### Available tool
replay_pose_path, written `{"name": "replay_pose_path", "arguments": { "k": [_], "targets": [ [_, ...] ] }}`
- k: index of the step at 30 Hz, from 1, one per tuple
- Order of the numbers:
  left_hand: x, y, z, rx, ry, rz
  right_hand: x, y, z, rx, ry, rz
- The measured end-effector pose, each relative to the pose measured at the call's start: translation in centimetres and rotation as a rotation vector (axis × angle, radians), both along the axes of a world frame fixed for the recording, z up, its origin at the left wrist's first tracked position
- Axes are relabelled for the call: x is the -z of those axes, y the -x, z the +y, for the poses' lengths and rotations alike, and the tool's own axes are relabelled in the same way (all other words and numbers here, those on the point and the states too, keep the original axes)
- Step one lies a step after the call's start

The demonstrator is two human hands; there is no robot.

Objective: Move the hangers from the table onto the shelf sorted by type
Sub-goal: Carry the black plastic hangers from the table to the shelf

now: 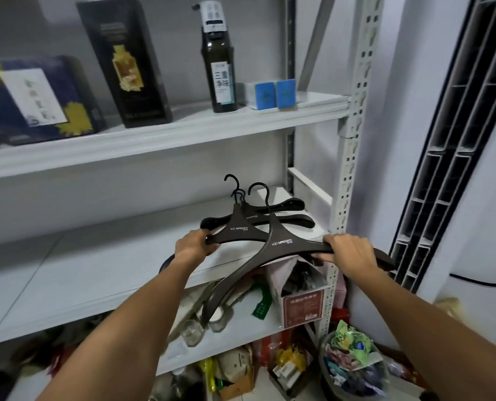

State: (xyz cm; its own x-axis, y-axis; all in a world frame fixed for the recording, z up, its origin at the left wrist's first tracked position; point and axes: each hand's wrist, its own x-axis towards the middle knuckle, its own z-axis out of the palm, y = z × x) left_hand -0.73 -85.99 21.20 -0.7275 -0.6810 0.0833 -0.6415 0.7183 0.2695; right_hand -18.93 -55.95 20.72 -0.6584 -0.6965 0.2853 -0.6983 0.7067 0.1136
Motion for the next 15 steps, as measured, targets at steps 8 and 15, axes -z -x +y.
{"name": "replay_pose_path", "arguments": {
  "k": [8,15],
  "targets": [
    [0.9,-4.0,-8.0,-0.037,-0.02,0.049,0.0,-1.1,-6.7,-0.014,-0.054,0.032],
    [1.2,-6.0,-15.6,-0.077,-0.021,0.072,0.5,-0.1,-10.5,0.03,-0.084,0.05]
  ]
}}
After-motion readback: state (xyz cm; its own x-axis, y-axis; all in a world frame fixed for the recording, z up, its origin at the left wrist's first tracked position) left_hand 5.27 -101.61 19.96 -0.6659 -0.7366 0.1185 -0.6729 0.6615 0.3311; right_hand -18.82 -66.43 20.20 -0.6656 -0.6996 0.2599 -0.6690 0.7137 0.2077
